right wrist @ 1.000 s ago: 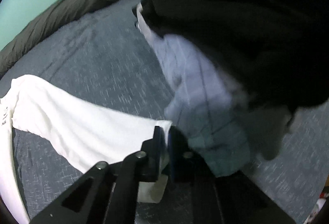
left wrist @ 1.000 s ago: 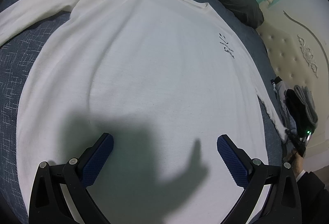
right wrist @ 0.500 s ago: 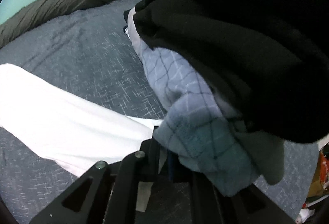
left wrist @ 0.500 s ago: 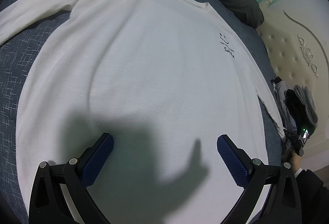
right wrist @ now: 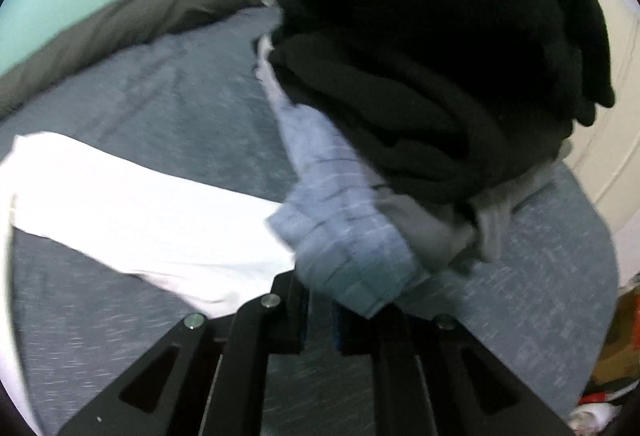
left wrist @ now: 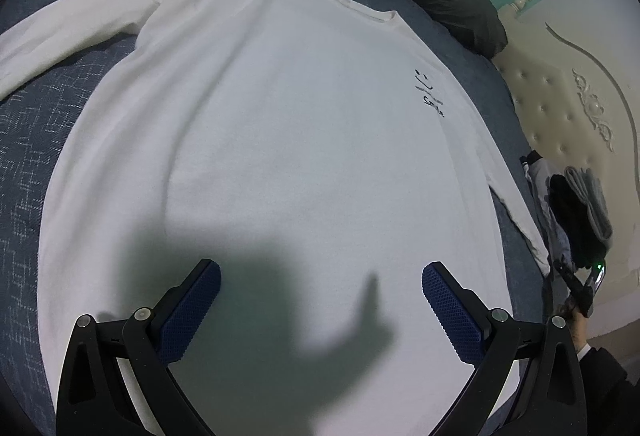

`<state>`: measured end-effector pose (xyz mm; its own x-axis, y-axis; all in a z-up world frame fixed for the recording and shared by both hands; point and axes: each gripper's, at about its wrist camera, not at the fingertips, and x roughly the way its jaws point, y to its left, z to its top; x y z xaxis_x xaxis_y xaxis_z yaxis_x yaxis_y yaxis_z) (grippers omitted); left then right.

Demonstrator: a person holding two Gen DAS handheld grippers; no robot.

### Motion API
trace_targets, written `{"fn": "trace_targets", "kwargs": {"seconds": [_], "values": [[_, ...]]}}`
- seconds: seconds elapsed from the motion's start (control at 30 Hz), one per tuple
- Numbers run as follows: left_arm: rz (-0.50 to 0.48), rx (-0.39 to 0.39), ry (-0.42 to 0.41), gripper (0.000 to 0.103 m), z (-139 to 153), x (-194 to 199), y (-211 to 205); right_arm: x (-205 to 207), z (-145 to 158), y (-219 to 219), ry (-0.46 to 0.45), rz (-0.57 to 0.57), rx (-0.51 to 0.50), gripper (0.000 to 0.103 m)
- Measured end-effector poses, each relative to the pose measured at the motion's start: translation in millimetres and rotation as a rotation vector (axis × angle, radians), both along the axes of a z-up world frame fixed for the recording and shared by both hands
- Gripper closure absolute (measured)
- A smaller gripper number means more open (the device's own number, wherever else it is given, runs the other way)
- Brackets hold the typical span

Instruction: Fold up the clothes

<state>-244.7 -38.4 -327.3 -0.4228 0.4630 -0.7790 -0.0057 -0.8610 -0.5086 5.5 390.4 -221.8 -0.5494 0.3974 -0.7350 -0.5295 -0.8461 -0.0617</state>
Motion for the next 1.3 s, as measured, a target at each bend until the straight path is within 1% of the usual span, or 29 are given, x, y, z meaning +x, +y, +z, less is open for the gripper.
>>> {"fn": "trace_targets", "kwargs": {"seconds": [0.07, 0.1, 0.13, 0.17, 0.2, 0.3, 0.4, 0.5, 0.57, 0.6, 0.63, 0.8, 0.87, 1.0, 1.1, 1.17, 1.3], "values": [[-0.001, -0.003, 0.004, 0.000, 3.3, 3.0, 1.5, 2.5, 1.0, -4.7, 0.008, 0.030, -0.043, 0.089], [-0.001, -0.005, 0.006, 0.000, 4.8, 4.4, 2.3, 4.0, 0.8, -7.0, 0.011, 0.043, -0.071, 0.078], [0.000, -0.007, 0.006, 0.000, 6.2, 5.3, 3.0, -0.1, 0.1, -8.8, 0.007, 0.048, -0.085, 0.066], [0.002, -0.008, 0.004, 0.000, 7.8, 6.0, 3.9, -0.8, -0.3, -10.0, 0.008, 0.053, -0.098, 0.064], [0.004, -0.010, 0.002, 0.000, 9.7, 6.8, 5.0, -0.9, -0.6, -11.1, 0.009, 0.058, -0.110, 0.062], [0.002, -0.021, 0.003, 0.000, 19.2, 10.9, 9.6, -20.3, -3.3, -12.8, -0.011, 0.082, -0.114, 0.062], [0.000, -0.044, 0.003, 0.000, 30.3, 17.3, 13.0, -34.8, -12.7, -13.7, -0.076, 0.145, -0.081, 0.062], [-0.008, -0.078, 0.008, 0.000, 44.2, 24.7, 15.6, -33.1, -18.7, -13.5, -0.088, 0.192, -0.077, 0.062], [-0.009, -0.100, 0.013, 0.000, 53.1, 28.4, 16.1, -26.3, -20.4, -13.3, -0.090, 0.217, -0.084, 0.071], [-0.008, -0.105, 0.015, 0.000, 57.2, 30.5, 15.9, -23.5, -21.6, -14.4, -0.092, 0.232, -0.087, 0.081], [-0.007, -0.110, 0.016, 0.000, 61.0, 32.6, 15.7, -20.7, -22.8, -15.4, -0.094, 0.248, -0.089, 0.087], [-0.006, -0.148, 0.024, 0.000, 76.6, 44.0, 13.5, -27.2, -27.2, -12.0, -0.088, 0.320, -0.107, 0.100], [-0.002, -0.154, 0.023, 0.000, 80.7, 48.6, 11.1, -30.0, -28.3, -12.1, -0.076, 0.333, -0.115, 0.101], [0.004, -0.171, 0.019, 0.000, 86.7, 58.7, 4.5, -23.3, -27.8, -12.7, -0.082, 0.363, -0.124, 0.102], [0.017, -0.180, 0.017, 0.000, 90.6, 67.7, -5.4, -16.5, -28.2, -12.6, -0.072, 0.367, -0.138, 0.102], [0.025, -0.185, 0.016, 0.000, 92.8, 72.5, -11.7, -13.8, -30.9, -13.5, -0.087, 0.367, -0.127, 0.103], [0.037, -0.200, 0.013, 0.000, 96.4, 80.4, -22.3, -4.6, -34.9, -7.9, -0.086, 0.341, -0.142, 0.103]]}}
